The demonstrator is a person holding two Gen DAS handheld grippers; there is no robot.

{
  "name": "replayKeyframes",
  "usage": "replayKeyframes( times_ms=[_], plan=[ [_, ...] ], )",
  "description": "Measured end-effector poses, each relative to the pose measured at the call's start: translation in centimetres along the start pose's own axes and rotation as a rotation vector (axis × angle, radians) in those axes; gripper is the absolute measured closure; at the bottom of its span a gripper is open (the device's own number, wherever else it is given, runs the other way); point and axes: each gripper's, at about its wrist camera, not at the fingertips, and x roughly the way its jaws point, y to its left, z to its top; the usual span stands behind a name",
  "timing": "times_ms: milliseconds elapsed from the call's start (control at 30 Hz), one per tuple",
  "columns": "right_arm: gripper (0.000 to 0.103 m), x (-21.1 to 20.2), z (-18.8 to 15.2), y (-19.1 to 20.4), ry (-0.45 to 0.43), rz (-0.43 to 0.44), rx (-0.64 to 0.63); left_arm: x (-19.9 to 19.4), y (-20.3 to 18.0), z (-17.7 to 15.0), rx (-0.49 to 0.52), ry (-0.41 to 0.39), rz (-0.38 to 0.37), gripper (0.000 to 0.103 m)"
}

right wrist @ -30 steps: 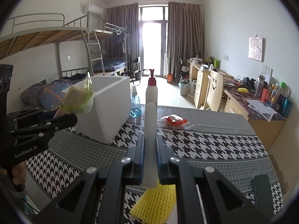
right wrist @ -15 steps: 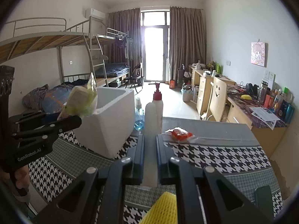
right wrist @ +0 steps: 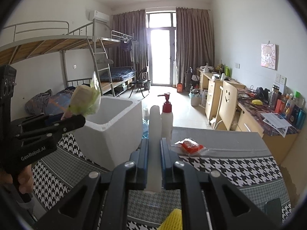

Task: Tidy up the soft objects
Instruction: 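Carry the tissue pack and white item in both tools over the foam box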

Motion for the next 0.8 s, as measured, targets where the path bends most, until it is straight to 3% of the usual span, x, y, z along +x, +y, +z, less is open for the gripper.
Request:
replayKeyframes(
  times_ms=[800],
  plan=[
    [0.088, 2.3, 3.7, 1.8, -0.036, 0.028, -0.059, 2.0, 2.9, 2.5, -0.028, -0.003, 0.104, 0.076]
  ],
)
